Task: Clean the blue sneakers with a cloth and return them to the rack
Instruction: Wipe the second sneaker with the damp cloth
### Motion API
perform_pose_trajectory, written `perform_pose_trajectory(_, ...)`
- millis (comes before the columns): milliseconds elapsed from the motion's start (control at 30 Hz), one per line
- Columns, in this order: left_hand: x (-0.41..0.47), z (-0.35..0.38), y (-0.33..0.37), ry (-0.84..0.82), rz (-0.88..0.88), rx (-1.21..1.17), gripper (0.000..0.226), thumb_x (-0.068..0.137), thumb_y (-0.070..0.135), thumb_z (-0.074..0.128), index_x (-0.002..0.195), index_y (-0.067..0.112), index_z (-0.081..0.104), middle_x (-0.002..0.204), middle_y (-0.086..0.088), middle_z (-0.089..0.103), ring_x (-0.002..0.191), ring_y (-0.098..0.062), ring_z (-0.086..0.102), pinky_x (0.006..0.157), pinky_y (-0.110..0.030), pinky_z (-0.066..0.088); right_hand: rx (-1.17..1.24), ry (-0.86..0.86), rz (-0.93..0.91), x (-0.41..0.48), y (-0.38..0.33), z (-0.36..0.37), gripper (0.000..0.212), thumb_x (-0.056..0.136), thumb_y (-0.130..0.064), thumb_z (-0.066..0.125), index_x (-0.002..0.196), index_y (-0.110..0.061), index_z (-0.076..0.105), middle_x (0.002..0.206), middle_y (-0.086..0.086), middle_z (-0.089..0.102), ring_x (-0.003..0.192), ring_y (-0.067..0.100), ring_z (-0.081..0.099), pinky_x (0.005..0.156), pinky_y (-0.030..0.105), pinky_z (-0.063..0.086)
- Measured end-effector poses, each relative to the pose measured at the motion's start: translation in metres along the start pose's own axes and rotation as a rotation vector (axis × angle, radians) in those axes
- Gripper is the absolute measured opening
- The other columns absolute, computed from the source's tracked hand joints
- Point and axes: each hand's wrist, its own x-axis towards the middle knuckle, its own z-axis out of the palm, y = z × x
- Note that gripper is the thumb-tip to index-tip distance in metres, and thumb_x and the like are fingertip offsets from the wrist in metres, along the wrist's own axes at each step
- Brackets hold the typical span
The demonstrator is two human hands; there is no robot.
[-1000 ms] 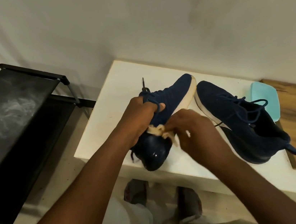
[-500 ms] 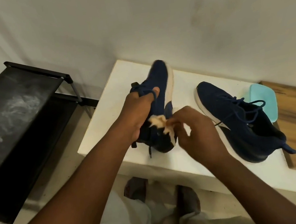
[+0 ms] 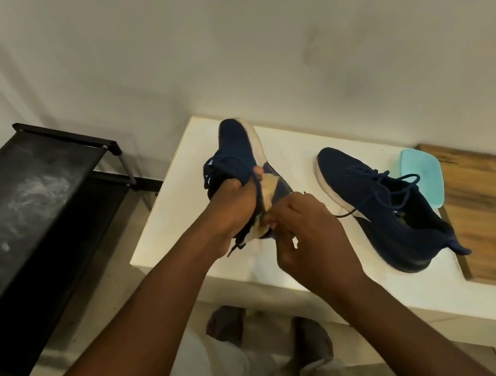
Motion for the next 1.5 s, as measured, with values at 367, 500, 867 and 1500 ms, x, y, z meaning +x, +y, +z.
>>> perform_pose_trajectory(367, -0.018, 0.018, 0.017, -0.262, 0.172, -0.626, 0.047, 0.093, 0.05, 0.063, 0.125, 0.016, 0.067, 0.118, -0.005, 0.074, 0.11, -0.019, 0.071, 0.094, -0.037, 0.057, 0.25, 0.507, 0.137, 0.011, 0.006, -0.031, 0.017, 0.091, -0.002, 0.061, 0.098, -0.018, 0.064, 0.096, -0.006, 0.058, 0.087, 0.01, 0.056, 0.076, 0.018, 0.045)
perform_pose_trajectory(500, -0.042, 0.031, 0.013, -0.193, 0.238, -0.555, 0.036, 0.096, 0.05, 0.058, 0.119, 0.024, 0.07, 0.108, 0.0, 0.077, 0.106, -0.016, 0.073, 0.091, -0.031, 0.057, 0.237, 0.419, 0.061, -0.002, -0.013, -0.023, 0.018, 0.089, -0.003, 0.066, 0.103, -0.014, 0.065, 0.099, -0.002, 0.063, 0.089, 0.009, 0.057, 0.079, 0.014, 0.044)
perform_pose_trajectory(867, -0.084, 0.047, 0.039, -0.26, 0.235, -0.726, 0.036, 0.097, 0.033, 0.061, 0.125, 0.012, 0.068, 0.121, -0.014, 0.073, 0.116, -0.031, 0.068, 0.109, -0.051, 0.048, 0.312, 0.602, 0.22, 0.006, -0.008, -0.084, 0.021, 0.1, -0.015, 0.051, 0.114, -0.03, 0.057, 0.105, -0.015, 0.053, 0.101, 0.008, 0.056, 0.085, 0.022, 0.045)
perform_pose_trajectory(1500, -0.088, 0.029, 0.044, -0.337, 0.201, -1.061, 0.032, 0.094, 0.033, 0.061, 0.116, 0.012, 0.071, 0.103, -0.011, 0.076, 0.088, -0.026, 0.074, 0.071, -0.036, 0.061, 0.338, 0.539, 0.058, -0.01, -0.017, -0.067, 0.016, 0.093, -0.003, 0.058, 0.096, -0.016, 0.067, 0.099, -0.002, 0.06, 0.093, 0.005, 0.056, 0.079, 0.018, 0.046)
